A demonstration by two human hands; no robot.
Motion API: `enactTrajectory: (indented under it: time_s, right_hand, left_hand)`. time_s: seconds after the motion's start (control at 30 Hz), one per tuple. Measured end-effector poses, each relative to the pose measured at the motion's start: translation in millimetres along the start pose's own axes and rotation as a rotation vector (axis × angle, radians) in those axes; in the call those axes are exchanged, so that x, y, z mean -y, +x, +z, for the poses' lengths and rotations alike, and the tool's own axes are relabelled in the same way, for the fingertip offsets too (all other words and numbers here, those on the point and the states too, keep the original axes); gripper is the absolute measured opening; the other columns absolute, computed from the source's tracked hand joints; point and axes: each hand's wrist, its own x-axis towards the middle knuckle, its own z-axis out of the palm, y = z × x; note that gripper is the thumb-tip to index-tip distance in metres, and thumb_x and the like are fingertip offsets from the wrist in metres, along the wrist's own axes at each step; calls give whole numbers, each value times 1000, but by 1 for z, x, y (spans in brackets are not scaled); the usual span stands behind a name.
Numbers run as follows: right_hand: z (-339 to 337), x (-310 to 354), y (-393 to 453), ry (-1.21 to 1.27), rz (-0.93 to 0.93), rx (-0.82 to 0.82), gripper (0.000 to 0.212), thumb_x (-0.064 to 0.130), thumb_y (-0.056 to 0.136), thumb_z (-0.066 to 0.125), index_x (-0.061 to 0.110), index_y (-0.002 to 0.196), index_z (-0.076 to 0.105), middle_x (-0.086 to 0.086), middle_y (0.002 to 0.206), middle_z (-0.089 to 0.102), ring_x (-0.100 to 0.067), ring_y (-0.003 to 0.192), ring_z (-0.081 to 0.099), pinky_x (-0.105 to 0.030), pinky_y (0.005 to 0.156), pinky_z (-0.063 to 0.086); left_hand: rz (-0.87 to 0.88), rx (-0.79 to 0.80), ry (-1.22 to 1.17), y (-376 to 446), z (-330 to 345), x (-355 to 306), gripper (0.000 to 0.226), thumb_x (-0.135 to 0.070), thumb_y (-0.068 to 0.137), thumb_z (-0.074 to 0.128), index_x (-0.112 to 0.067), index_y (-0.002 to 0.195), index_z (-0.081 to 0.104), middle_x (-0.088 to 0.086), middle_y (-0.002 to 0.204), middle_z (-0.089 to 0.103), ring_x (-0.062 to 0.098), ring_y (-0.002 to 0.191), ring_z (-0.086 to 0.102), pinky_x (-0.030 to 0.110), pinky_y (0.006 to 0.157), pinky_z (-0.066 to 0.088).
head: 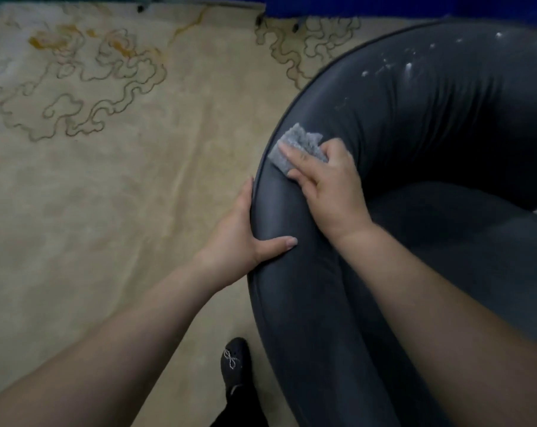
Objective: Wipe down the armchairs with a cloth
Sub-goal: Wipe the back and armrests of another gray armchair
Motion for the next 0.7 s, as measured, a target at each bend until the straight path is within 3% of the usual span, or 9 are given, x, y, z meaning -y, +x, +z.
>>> enactTrajectory:
  time_s: [0.1, 0.17, 0.27, 0.4, 0.47, 0.57, 0.7]
  right_hand:
    - [1, 3, -40, 140, 127, -76, 44, 14, 89, 60, 27, 131, 52, -5, 95, 40, -25, 89, 51, -30, 86, 46]
    - [0, 3, -64, 206, 227, -93, 44, 18, 90, 56, 32, 131, 49, -3, 97, 41, -18, 89, 50, -22, 86, 45]
    - [1, 4, -64, 194, 251, -113, 43, 16, 89, 57, 28, 130, 51, -5, 97, 42, -20, 89, 51, -21, 87, 45]
    - [6, -10, -6, 54, 237, -152, 43, 11, 88, 63, 22, 129, 56, -12, 95, 41, -30, 91, 50, -34, 90, 46]
    - [7, -24, 26, 27, 301, -191, 42, 12, 89, 62, 24, 129, 57, -10, 96, 38, -32, 93, 49, -36, 94, 44]
    - [12, -29, 33, 109, 321, -223, 43, 12, 90, 60, 28, 129, 55, -7, 95, 37, -24, 91, 48, -27, 94, 43]
    - [10, -23, -24, 248, 264, -190, 43, 9, 90, 56, 25, 130, 51, 3, 92, 37, 5, 87, 45, -5, 87, 35]
  left_hand:
    - [21, 64, 17, 27, -16, -5, 125, -38, 66, 84, -24, 153, -4, -7, 153, 31, 1, 130, 35, 6, 95, 30]
    - [68, 150, 71, 41, -23, -10, 128, -40, 64, 85, -24, 154, -4, -9, 152, 33, 2, 131, 37, 16, 102, 34]
    - [129, 219, 85, 51, -28, -13, 122, -36, 61, 87, -21, 153, 8, -10, 145, 40, 5, 128, 43, 27, 107, 38]
    - [157, 199, 68, 52, -26, -8, 122, -39, 58, 88, -26, 152, 11, -18, 139, 40, -7, 115, 44, 1, 88, 37]
    - [162, 174, 69, 52, -25, -6, 124, -46, 55, 86, -29, 151, 10, -21, 136, 39, -11, 112, 42, -5, 81, 34]
    - [161, 134, 79, 62, -23, -11, 122, -50, 55, 84, -27, 152, 13, -15, 142, 43, 1, 121, 47, 14, 95, 41]
    - [136, 33, 88, 83, -8, -29, 124, -44, 57, 87, -15, 151, 13, -1, 147, 39, 13, 131, 43, 32, 107, 40]
